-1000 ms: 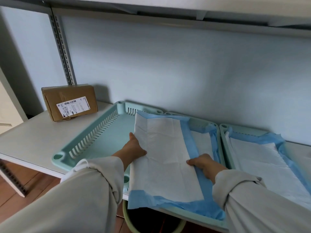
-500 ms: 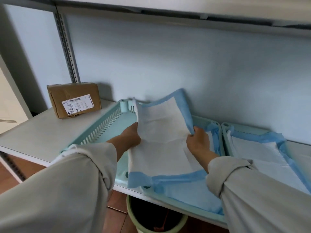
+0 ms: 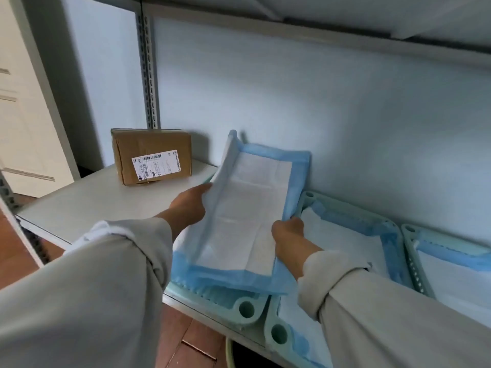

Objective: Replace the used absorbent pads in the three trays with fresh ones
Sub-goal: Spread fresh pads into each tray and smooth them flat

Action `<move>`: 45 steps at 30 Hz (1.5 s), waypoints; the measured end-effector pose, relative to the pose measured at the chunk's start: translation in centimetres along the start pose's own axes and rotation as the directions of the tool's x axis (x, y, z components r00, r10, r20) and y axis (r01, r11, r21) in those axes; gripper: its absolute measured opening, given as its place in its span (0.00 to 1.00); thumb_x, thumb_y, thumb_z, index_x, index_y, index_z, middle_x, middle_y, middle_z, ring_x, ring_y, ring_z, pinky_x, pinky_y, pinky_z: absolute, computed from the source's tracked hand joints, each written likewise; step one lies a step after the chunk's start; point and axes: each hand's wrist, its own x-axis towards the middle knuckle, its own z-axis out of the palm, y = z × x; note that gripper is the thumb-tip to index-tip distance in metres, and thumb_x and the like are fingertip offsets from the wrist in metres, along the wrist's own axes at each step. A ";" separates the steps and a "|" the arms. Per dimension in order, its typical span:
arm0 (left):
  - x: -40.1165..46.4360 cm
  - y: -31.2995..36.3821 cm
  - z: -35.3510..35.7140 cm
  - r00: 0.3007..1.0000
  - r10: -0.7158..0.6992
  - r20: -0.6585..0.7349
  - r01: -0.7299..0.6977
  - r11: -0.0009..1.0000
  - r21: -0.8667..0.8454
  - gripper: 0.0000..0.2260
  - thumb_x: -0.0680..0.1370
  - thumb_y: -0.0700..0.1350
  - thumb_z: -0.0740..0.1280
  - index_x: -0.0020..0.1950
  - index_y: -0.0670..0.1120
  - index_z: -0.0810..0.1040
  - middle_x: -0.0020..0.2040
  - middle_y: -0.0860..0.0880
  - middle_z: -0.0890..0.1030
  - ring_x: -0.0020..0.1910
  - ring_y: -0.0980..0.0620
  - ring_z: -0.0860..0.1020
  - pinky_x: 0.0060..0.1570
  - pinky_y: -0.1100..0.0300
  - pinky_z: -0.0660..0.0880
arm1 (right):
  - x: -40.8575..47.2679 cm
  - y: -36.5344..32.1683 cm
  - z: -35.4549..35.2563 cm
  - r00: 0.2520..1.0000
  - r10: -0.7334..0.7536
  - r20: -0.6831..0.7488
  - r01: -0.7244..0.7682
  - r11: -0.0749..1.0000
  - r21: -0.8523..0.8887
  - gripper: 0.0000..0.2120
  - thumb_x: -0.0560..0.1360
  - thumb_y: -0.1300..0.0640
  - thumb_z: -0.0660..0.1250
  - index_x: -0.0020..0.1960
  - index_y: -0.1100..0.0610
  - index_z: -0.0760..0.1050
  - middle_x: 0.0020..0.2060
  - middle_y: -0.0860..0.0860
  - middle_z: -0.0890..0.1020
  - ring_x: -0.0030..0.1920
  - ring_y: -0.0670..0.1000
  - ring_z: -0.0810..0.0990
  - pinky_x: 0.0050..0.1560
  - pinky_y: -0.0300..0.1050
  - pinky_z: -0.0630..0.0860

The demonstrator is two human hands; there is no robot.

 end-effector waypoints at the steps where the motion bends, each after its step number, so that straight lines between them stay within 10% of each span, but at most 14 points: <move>1: 0.1 -1.0 0.5 1.000 -0.017 -0.002 0.017 1.000 0.026 0.28 0.76 0.35 0.56 0.74 0.56 0.64 0.68 0.45 0.73 0.65 0.43 0.73 0.64 0.55 0.70 | -0.3 0.1 0.6 0.996 0.028 0.084 -0.024 0.998 -0.054 0.19 0.79 0.65 0.56 0.69 0.65 0.65 0.65 0.61 0.72 0.64 0.59 0.72 0.58 0.47 0.72; 4: 0.2 -3.0 1.2 1.000 -0.017 0.011 0.016 0.994 0.110 0.23 0.79 0.40 0.56 0.73 0.57 0.66 0.70 0.47 0.72 0.67 0.43 0.71 0.68 0.54 0.67 | -0.8 0.3 2.3 0.974 0.154 0.164 -0.102 0.952 -0.288 0.19 0.81 0.63 0.54 0.71 0.65 0.62 0.70 0.60 0.67 0.65 0.55 0.70 0.51 0.37 0.72; 6: 0.3 -3.7 1.4 1.000 -0.016 0.023 0.012 0.985 0.173 0.21 0.80 0.42 0.56 0.72 0.57 0.67 0.70 0.46 0.71 0.67 0.43 0.71 0.68 0.53 0.67 | -1.3 1.5 3.1 0.961 0.034 0.273 0.182 0.666 -0.723 0.23 0.82 0.61 0.55 0.74 0.63 0.56 0.73 0.59 0.62 0.71 0.58 0.65 0.63 0.41 0.70; 9: 0.3 -4.0 1.5 1.000 -0.001 0.020 -0.004 0.969 0.245 0.22 0.81 0.42 0.55 0.73 0.59 0.65 0.69 0.46 0.72 0.66 0.43 0.72 0.64 0.52 0.70 | -1.1 1.6 3.1 0.970 0.025 0.241 0.102 0.860 -0.501 0.37 0.79 0.63 0.57 0.77 0.56 0.35 0.73 0.63 0.60 0.70 0.61 0.66 0.61 0.45 0.70; 11: 0.5 -4.2 1.7 0.999 0.040 0.010 -0.042 0.947 0.318 0.23 0.81 0.43 0.54 0.73 0.62 0.62 0.67 0.46 0.72 0.64 0.43 0.73 0.61 0.51 0.72 | -1.3 1.5 2.6 0.955 -0.038 0.293 0.234 0.704 -0.671 0.41 0.78 0.64 0.57 0.76 0.49 0.29 0.65 0.61 0.70 0.55 0.58 0.75 0.59 0.48 0.71; 16: 0.9 -5.3 2.6 0.989 0.099 0.110 -0.145 0.806 0.574 0.22 0.80 0.42 0.59 0.73 0.59 0.63 0.66 0.46 0.68 0.64 0.44 0.72 0.59 0.51 0.75 | -2.6 2.0 2.0 0.882 -0.026 0.470 0.447 0.360 -0.819 0.17 0.78 0.61 0.58 0.66 0.61 0.68 0.62 0.58 0.74 0.59 0.57 0.77 0.56 0.43 0.73; 22: -0.3 -4.4 3.7 0.960 0.212 0.181 -0.273 0.581 0.767 0.23 0.82 0.38 0.54 0.77 0.43 0.54 0.78 0.42 0.42 0.78 0.43 0.48 0.74 0.49 0.55 | -2.6 1.5 1.8 0.873 -0.013 0.487 0.479 0.197 -0.855 0.14 0.77 0.62 0.59 0.62 0.63 0.68 0.60 0.59 0.75 0.58 0.58 0.77 0.54 0.46 0.73; 26: 0.0 -4.7 5.1 0.902 0.287 0.324 -0.432 0.577 0.693 0.22 0.81 0.39 0.56 0.75 0.44 0.59 0.76 0.42 0.58 0.76 0.46 0.58 0.70 0.46 0.65 | -2.5 1.3 1.9 0.856 0.042 0.515 0.515 0.014 -0.857 0.16 0.76 0.59 0.62 0.63 0.60 0.68 0.62 0.58 0.74 0.59 0.58 0.76 0.53 0.47 0.73; 31: 0.4 -6.9 5.4 0.923 0.141 0.359 -0.345 0.719 0.603 0.26 0.78 0.46 0.62 0.75 0.47 0.59 0.75 0.42 0.61 0.74 0.44 0.61 0.70 0.47 0.65 | -4.5 0.8 2.9 0.739 -0.093 0.667 0.560 -0.466 -0.685 0.25 0.74 0.49 0.67 0.69 0.55 0.68 0.67 0.57 0.64 0.67 0.59 0.63 0.60 0.51 0.67; 37: 0.9 -7.3 4.9 0.891 0.059 0.450 -0.314 0.796 0.518 0.34 0.76 0.54 0.66 0.77 0.49 0.54 0.77 0.41 0.54 0.76 0.43 0.56 0.74 0.52 0.58 | -5.4 1.6 4.4 0.678 0.341 0.651 0.726 -0.175 -0.665 0.28 0.72 0.42 0.70 0.63 0.60 0.71 0.58 0.56 0.77 0.56 0.56 0.77 0.58 0.50 0.73; 45: 0.9 -6.9 4.2 0.821 -0.071 0.567 -0.310 0.777 0.547 0.51 0.67 0.64 0.72 0.78 0.56 0.40 0.79 0.45 0.42 0.78 0.43 0.45 0.74 0.47 0.51 | -5.4 2.0 4.1 0.497 0.435 0.751 0.822 0.044 -0.568 0.14 0.76 0.53 0.68 0.59 0.59 0.78 0.49 0.53 0.77 0.47 0.51 0.75 0.48 0.45 0.75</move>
